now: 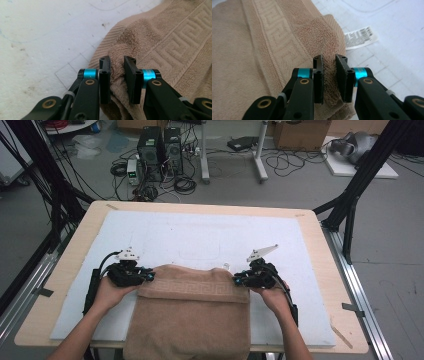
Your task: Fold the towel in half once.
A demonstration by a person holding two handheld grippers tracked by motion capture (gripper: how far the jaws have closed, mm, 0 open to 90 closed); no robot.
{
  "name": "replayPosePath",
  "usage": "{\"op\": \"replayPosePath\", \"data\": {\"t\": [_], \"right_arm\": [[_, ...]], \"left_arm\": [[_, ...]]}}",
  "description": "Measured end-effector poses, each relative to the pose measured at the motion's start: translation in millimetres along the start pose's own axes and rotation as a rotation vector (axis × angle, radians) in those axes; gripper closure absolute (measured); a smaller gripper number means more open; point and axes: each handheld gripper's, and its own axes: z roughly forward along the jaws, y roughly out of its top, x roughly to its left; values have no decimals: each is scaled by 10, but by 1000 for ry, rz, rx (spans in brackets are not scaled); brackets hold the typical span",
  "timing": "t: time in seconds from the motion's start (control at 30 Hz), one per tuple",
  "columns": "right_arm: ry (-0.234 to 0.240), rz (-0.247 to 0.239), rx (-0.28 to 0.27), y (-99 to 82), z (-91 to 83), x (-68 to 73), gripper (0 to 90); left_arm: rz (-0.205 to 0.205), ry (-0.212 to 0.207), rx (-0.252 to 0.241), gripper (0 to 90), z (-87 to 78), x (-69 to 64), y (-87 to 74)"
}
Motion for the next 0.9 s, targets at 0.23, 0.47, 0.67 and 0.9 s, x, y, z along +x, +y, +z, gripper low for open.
{"op": "replayPosePath", "data": {"t": [0.23, 0.47, 0.67, 0.9], "right_arm": [[-19, -31, -24, 139, -114, 30, 779], [-30, -20, 4, 139, -67, 10, 778], [-30, -25, 0, 103, -43, -3, 783], [-24, -30, -31, 113, -97, 5, 785]], "left_arm": [[-1, 12, -43, 749, -101, -1, 67], [6, 19, 34, 612, 43, -5, 42], [12, 22, 50, 754, 82, 26, 39], [2, 27, -32, 827, -55, 40, 52]]}}
